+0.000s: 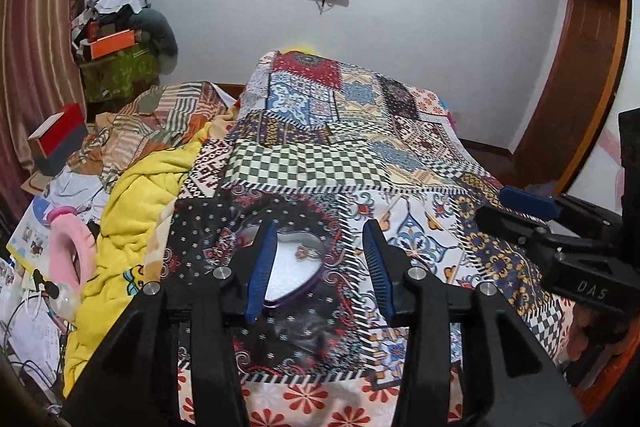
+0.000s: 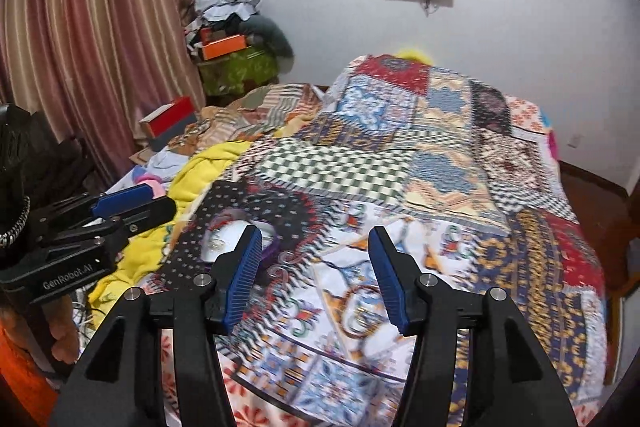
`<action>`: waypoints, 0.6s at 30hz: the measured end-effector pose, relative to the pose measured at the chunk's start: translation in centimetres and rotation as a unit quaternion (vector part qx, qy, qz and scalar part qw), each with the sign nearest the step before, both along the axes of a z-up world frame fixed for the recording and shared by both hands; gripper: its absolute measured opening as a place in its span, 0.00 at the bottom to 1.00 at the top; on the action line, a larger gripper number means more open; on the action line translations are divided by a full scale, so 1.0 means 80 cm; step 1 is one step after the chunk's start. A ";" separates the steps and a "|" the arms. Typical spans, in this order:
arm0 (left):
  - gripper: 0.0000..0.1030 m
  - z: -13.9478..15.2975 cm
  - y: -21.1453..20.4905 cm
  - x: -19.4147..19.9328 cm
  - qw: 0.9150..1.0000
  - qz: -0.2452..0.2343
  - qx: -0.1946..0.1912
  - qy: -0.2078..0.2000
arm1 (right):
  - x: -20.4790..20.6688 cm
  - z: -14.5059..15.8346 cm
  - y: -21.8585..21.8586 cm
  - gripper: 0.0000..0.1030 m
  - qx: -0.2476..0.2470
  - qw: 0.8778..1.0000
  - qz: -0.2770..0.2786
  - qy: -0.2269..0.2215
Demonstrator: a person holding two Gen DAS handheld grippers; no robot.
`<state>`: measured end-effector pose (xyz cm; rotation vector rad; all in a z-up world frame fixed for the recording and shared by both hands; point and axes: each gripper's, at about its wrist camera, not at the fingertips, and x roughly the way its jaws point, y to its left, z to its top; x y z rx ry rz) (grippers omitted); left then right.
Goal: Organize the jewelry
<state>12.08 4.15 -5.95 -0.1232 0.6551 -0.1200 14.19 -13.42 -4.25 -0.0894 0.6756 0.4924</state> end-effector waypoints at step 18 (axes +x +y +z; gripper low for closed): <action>0.42 -0.072 -0.076 0.032 0.994 -0.063 0.009 0.091 | 0.003 -0.048 -0.096 0.50 -0.031 0.995 -0.074 0.052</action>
